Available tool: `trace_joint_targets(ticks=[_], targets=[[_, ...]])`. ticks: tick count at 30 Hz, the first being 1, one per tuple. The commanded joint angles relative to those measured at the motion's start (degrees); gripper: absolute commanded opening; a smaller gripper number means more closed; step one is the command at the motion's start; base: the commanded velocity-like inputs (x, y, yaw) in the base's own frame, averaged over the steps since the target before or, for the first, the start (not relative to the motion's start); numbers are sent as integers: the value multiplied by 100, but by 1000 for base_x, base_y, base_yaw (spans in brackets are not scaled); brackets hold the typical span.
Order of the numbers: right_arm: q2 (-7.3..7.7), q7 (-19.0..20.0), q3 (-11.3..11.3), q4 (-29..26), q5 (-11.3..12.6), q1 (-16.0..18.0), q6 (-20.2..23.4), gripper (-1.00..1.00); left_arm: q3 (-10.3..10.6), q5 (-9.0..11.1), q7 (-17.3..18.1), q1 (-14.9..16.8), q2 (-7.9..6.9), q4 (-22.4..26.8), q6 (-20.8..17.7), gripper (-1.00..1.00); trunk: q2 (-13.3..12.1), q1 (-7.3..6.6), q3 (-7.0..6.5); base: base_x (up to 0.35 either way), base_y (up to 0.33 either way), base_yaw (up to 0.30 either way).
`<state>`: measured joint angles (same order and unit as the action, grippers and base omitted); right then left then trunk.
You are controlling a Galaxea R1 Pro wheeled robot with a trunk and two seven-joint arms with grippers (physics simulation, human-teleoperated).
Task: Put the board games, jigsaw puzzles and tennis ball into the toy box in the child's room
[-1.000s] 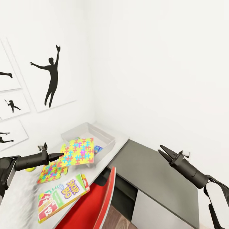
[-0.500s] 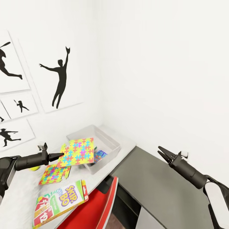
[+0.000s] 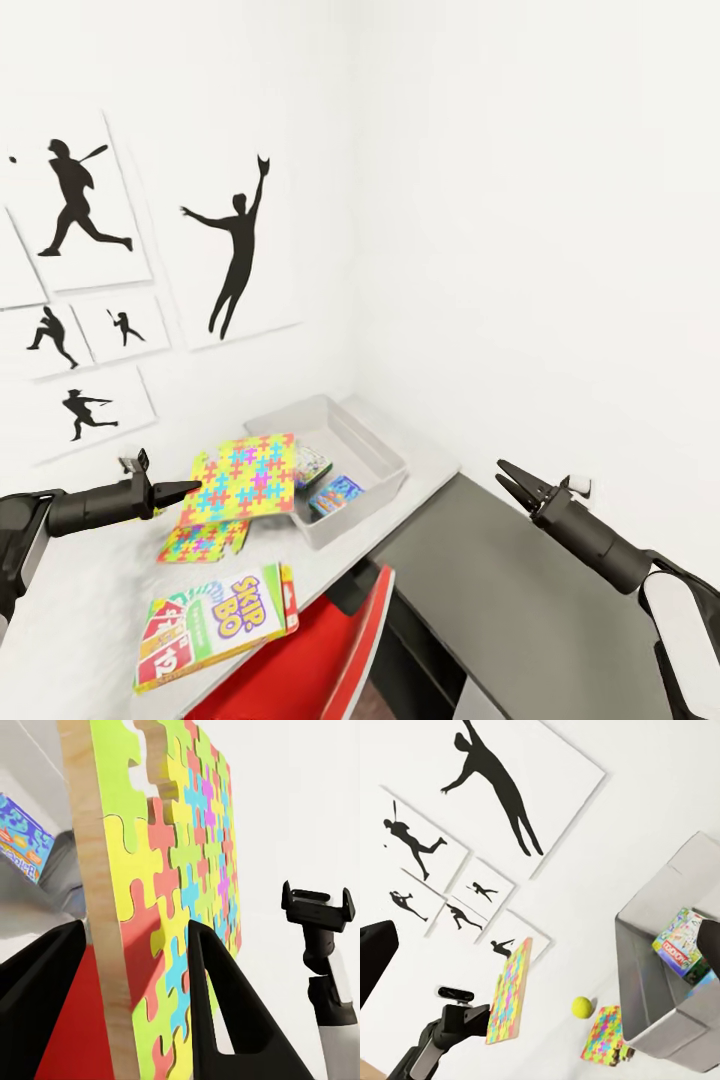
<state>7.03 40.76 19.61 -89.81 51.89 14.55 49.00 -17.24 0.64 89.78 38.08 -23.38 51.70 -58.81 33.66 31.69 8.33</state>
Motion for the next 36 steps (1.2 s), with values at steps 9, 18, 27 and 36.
trace_joint_targets(ticks=[9,18,27,36], targets=[[0,11,8,-2,5,4,31,100,2,-2,22,6,0,-2,-60,-100,9,2,-33,62,0,256],[0,19,8,-2,4,4,31,100,2,0,22,6,0,-2,-60,-100,9,2,-44,83,-4,79],[0,18,11,5,3,4,31,100,2,-2,22,6,8,-2,-60,-100,9,2,-44,77,-50,2],[0,14,16,9,0,4,29,100,2,-2,22,6,9,-2,-60,-100,9,2,-44,27,-1,0]])
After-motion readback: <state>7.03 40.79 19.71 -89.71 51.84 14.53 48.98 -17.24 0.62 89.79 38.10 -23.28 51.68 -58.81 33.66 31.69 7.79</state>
